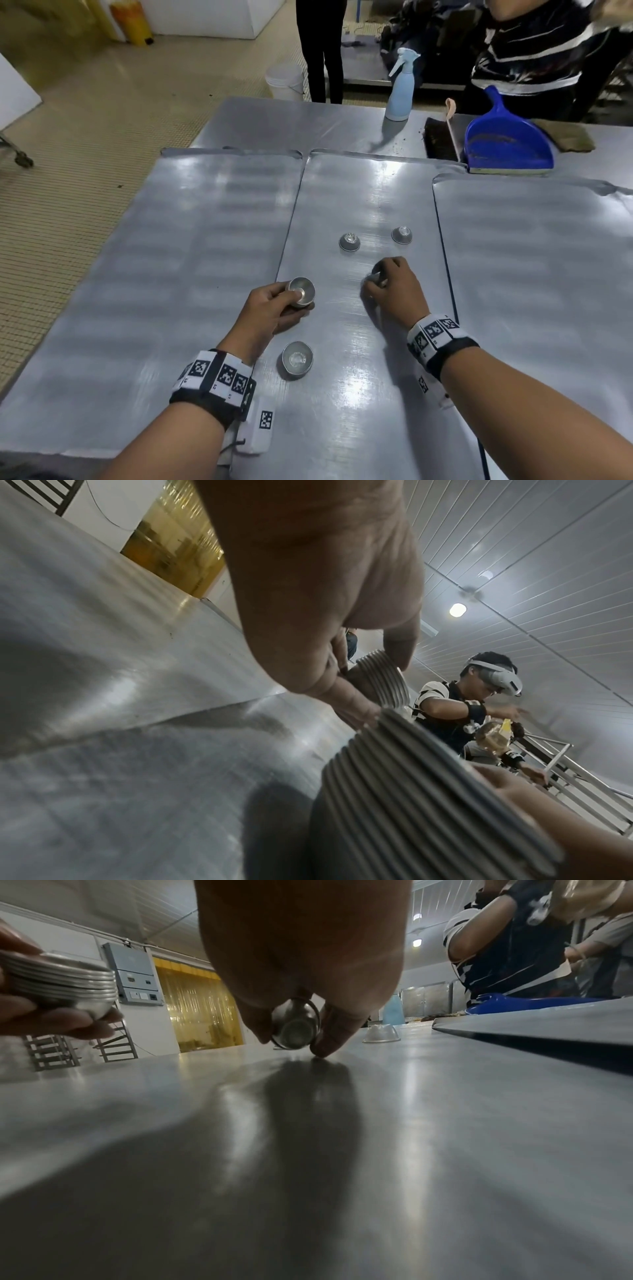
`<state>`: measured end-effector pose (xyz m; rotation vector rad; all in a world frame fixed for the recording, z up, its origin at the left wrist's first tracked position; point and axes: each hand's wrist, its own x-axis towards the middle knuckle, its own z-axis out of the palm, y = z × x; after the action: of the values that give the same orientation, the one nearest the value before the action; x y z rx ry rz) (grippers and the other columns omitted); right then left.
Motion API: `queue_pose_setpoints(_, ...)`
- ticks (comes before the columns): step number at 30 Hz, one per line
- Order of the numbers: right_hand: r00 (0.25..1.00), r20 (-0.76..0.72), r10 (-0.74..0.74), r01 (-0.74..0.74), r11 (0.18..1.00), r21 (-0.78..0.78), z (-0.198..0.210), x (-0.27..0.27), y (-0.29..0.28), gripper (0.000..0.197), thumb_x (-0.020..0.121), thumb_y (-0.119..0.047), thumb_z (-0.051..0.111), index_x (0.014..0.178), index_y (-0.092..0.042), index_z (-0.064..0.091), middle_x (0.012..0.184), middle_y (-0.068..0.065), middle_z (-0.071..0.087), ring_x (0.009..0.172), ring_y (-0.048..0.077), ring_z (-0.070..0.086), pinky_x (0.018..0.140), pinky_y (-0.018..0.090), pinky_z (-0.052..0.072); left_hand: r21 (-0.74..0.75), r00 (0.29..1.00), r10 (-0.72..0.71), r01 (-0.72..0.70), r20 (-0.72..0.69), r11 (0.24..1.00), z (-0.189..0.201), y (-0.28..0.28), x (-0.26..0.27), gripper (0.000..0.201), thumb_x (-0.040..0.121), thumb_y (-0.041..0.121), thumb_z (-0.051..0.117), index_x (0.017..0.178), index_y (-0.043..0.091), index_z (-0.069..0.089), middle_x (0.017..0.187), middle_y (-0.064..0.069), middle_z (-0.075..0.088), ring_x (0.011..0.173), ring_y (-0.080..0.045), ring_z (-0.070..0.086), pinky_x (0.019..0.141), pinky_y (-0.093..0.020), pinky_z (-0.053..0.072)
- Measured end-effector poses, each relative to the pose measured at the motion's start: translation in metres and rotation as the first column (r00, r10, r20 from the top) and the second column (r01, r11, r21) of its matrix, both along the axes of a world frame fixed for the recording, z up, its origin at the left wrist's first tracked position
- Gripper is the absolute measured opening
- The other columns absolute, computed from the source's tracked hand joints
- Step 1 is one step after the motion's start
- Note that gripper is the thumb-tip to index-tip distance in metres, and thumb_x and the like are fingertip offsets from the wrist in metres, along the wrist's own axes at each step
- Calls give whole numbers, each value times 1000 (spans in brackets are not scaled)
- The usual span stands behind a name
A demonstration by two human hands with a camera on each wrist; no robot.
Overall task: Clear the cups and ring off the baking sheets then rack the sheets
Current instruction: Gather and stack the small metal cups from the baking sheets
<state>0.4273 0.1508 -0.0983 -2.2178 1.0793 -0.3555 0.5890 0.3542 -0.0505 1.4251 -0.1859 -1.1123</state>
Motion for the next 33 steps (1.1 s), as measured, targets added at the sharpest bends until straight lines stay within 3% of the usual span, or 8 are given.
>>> queue_pose_setpoints(4, 999, -42, -1, 1, 1000, -1, 1, -9, 7, 25, 85, -32, 68, 105, -19, 61, 110, 2, 59, 93, 21, 59, 76, 30, 43, 2, 1000, 2, -2, 6, 1000, 8, 7, -4, 22, 97, 16, 63, 117, 7, 69, 106, -19, 77, 104, -29, 75, 80, -27, 55)
queue_pose_setpoints(11, 985, -157, 72, -67, 997, 39, 7, -16, 11, 61, 84, -37, 71, 140, -20, 52, 128, 7, 61, 116, 25, 58, 97, 34, 45, -24, 1000, 8, -8, 13, 1000, 17, 16, -5, 19, 98, 14, 62, 112, 4, 70, 106, -19, 77, 104, -30, 75, 83, -33, 57)
queue_pose_setpoints(15, 971, -210, 115, -106, 993, 52, 17, -18, 17, 58, 83, -39, 70, 135, -16, 57, 128, 8, 61, 117, 26, 57, 98, 35, 46, -63, 999, 46, -46, -2, 997, 17, 19, -2, 17, 98, 7, 60, 108, -3, 68, 101, -23, 76, 104, -37, 73, 100, -46, 55)
queue_pose_setpoints(19, 990, 49, 135, -139, 988, 73, 46, -4, 35, 53, 80, -40, 79, 126, -17, 65, 119, 4, 67, 106, 22, 63, 93, 38, 50, -74, 995, 88, -91, -34, 993, 19, 26, -5, 21, 98, 7, 52, 104, -6, 67, 100, -27, 75, 103, -41, 73, 96, -44, 56)
queue_pose_setpoints(23, 932, 265, 247, -285, 951, 119, 74, 22, 67, 56, 80, -39, 80, 130, -23, 62, 121, -8, 67, 104, 5, 62, 90, 24, 50, -110, 986, 131, -141, -99, 984, 20, 31, -8, 26, 96, 2, 45, 106, -11, 65, 103, -34, 72, 98, -43, 73, 90, -40, 61)
queue_pose_setpoints(27, 888, 243, 391, -420, 904, 80, 73, 42, 90, 59, 79, -43, 78, 133, -27, 59, 124, -11, 68, 111, 6, 62, 96, 31, 51, -132, 979, 155, -172, -131, 976, 20, 34, -6, 25, 92, 0, 46, 99, -9, 68, 95, -29, 72, 86, -34, 76, 74, -34, 63)
queue_pose_setpoints(31, 884, 207, 420, -444, 891, 91, 62, 55, 99, 63, 76, -52, 76, 133, -32, 57, 122, -10, 69, 111, 10, 63, 96, 38, 52, -147, 976, 156, -178, -150, 973, 18, 36, 0, 39, 75, 11, 57, 107, -8, 69, 96, -27, 71, 83, -28, 74, 74, -35, 63)
queue_pose_setpoints(33, 885, 206, 417, -442, 892, 95, 57, 60, 100, 64, 76, -54, 75, 134, -34, 56, 122, -10, 69, 109, 10, 64, 95, 38, 52, -150, 979, 151, -171, -134, 974, 15, 36, 3, 29, 83, 7, 59, 106, -7, 70, 95, -25, 72, 81, -26, 73, 74, -34, 63)
